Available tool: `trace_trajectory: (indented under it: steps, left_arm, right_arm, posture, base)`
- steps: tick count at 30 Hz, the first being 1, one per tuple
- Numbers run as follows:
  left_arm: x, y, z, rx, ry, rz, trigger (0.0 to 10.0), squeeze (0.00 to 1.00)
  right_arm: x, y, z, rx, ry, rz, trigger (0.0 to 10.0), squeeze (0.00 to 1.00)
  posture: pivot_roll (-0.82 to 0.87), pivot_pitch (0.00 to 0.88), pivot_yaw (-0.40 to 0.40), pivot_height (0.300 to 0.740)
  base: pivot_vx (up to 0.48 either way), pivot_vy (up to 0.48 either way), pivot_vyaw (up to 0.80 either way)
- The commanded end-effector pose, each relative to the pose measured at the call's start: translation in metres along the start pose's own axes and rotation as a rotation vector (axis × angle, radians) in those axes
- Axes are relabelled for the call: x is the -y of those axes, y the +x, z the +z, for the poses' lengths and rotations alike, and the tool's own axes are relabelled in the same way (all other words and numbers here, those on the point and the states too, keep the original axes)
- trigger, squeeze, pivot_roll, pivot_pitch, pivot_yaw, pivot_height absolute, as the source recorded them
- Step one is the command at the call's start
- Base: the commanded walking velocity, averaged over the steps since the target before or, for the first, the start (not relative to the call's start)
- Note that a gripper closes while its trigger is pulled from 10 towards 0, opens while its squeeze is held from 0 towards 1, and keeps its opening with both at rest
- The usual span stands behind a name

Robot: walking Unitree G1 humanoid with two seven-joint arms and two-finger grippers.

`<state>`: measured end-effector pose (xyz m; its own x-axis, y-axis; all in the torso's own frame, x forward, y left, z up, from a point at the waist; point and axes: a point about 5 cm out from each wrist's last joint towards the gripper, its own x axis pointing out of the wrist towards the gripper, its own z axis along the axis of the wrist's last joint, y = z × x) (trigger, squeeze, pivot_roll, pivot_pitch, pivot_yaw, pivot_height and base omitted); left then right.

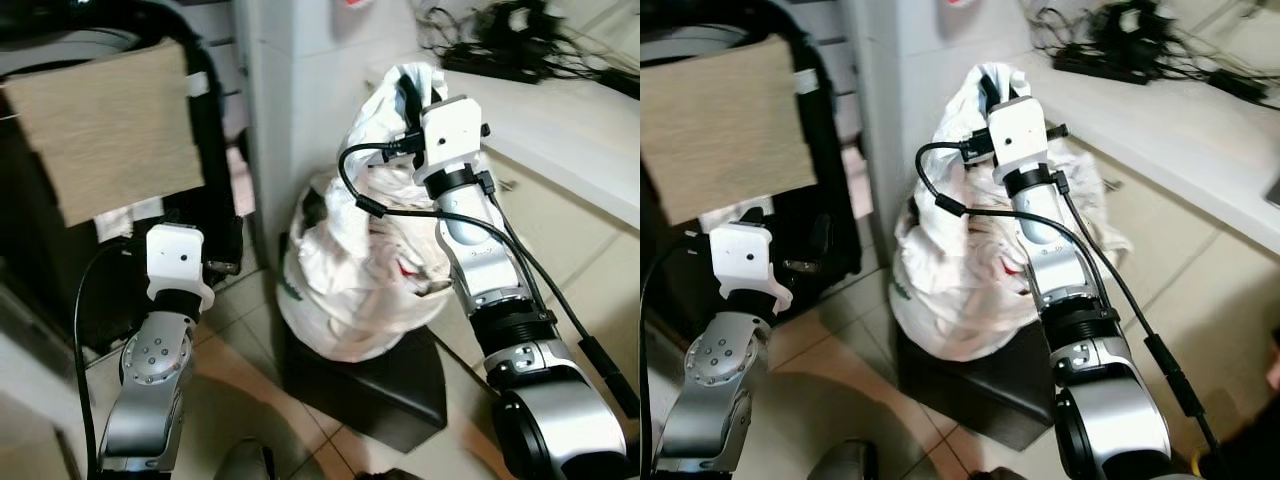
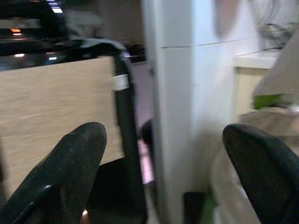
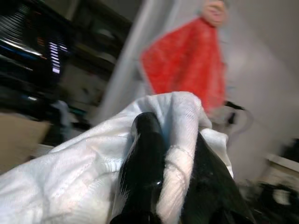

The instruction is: Clothes washing

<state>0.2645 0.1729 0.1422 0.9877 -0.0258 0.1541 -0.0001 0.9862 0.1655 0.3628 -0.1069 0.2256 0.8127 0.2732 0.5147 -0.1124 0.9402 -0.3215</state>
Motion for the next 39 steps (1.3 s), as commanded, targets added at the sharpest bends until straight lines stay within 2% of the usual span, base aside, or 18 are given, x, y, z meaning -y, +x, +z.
trace_trajectory:
  steps: [1, 5, 12, 24, 39]
  left_arm:
    - [0.005, 0.002, -0.001, -0.014, 0.001, -0.007, 10.0, 0.00]
    - [0.009, 0.000, -0.004, -0.032, 0.000, 0.004, 10.0, 0.00]
    - [0.005, -0.003, -0.010, -0.059, 0.000, 0.041, 10.0, 0.00]
    - [0.009, 0.000, -0.009, -0.060, 0.016, 0.049, 10.0, 0.00]
    - [0.013, 0.007, -0.007, -0.057, 0.048, 0.021, 10.0, 0.00]
  right_arm:
    - [0.002, 0.004, 0.004, 0.011, 0.015, -0.003, 0.0, 0.00]
    - [0.000, 0.003, 0.001, -0.005, 0.040, -0.006, 0.0, 0.00]
    - [-0.005, -0.001, -0.004, -0.027, 0.075, -0.004, 0.0, 0.00]
    - [-0.010, 0.000, -0.004, -0.018, 0.099, 0.016, 0.0, 0.00]
    - [-0.008, -0.003, -0.014, -0.065, 0.112, -0.002, 0.0, 0.00]
  posture:
    - [0.01, 0.000, -0.024, 0.740]
    - [0.01, 0.000, -0.024, 0.740]
    - [0.02, 0.000, -0.028, 0.740]
    - [0.02, 0.000, -0.032, 0.740]
    - [0.03, 0.000, -0.023, 0.740]
  base:
    - [0.000, 0.000, 0.77]
    - [0.000, 0.000, 0.76]
    - [0.000, 0.000, 0.74]
    - [0.000, 0.000, 0.72]
    - [0.000, 0.000, 0.70]
